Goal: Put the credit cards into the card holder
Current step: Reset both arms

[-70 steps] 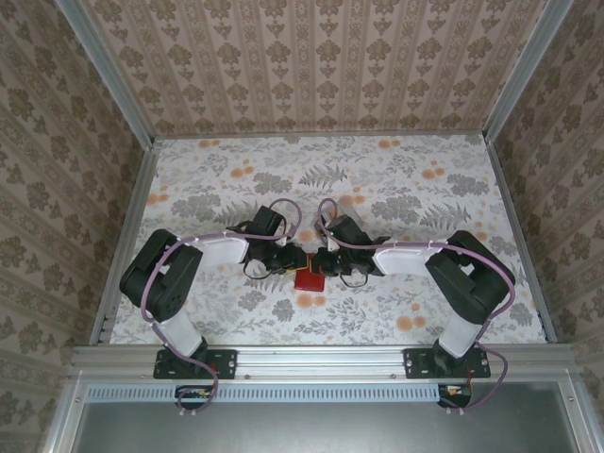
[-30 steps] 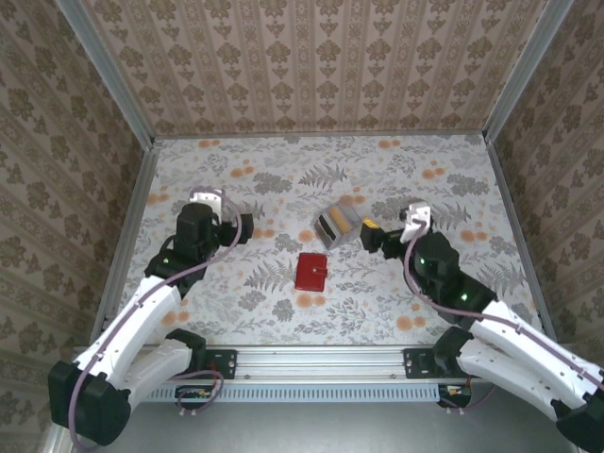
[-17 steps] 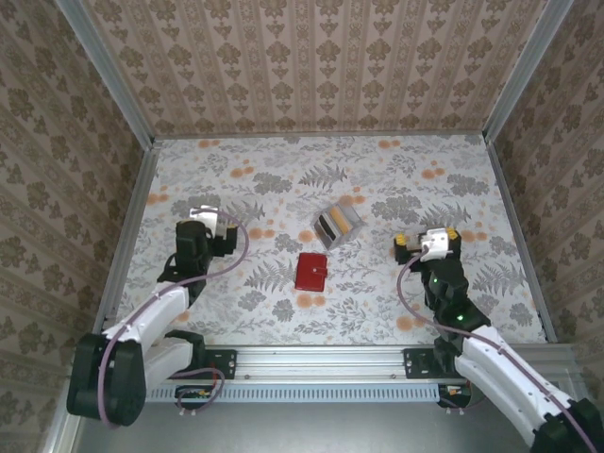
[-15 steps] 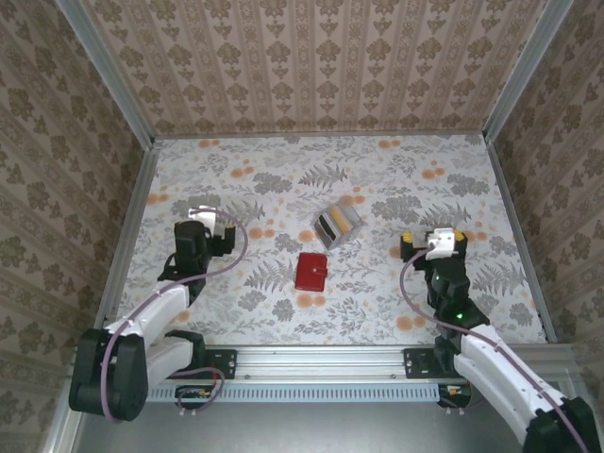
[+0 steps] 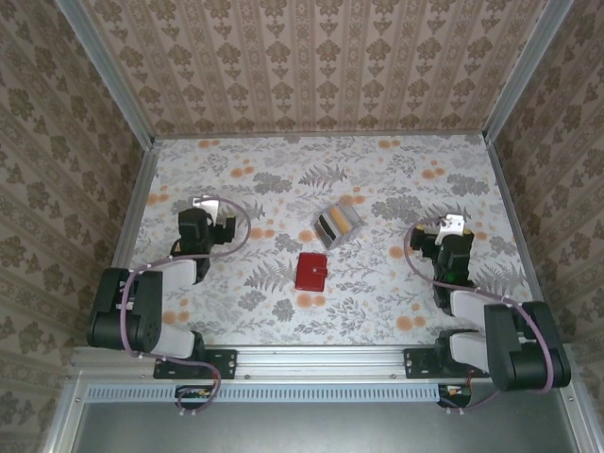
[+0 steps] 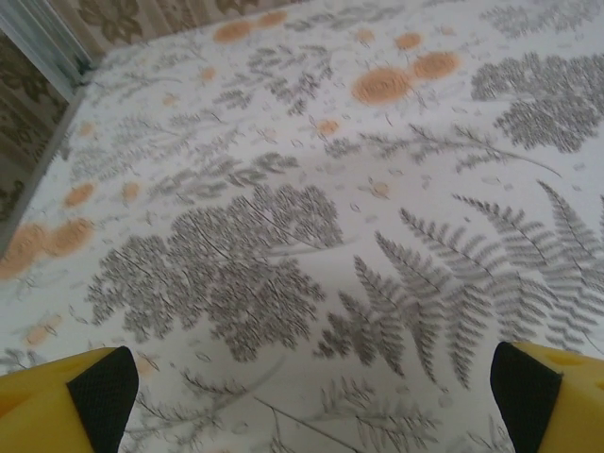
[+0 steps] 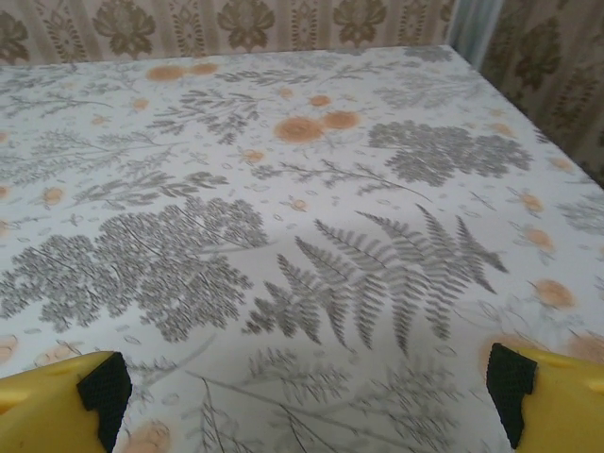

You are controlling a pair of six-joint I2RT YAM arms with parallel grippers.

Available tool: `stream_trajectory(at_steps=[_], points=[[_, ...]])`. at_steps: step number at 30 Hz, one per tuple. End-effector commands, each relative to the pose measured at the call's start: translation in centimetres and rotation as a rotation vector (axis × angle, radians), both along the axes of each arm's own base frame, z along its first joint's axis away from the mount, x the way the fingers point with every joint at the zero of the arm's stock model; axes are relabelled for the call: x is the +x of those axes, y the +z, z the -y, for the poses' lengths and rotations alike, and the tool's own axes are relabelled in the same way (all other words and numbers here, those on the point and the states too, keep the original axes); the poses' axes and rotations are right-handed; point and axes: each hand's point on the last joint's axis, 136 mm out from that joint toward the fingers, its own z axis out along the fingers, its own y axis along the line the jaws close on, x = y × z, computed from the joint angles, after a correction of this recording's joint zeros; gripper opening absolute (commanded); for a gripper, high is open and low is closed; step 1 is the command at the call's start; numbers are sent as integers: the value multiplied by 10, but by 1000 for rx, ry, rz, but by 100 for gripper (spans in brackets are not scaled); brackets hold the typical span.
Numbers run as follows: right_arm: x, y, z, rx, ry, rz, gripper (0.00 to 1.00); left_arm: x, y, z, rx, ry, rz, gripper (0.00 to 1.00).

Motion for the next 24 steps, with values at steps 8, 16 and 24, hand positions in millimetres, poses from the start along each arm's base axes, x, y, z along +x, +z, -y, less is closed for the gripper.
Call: stream_trajectory(at_steps=[8, 16, 24], points=[[49, 0, -12, 78, 63, 48, 100, 10, -2, -24, -114, 13, 97, 100], [61, -2, -22, 22, 81, -13, 100, 12, -2, -26, -115, 26, 87, 100], [61, -3, -23, 21, 83, -12, 100, 12, -3, -25, -107, 26, 87, 100]])
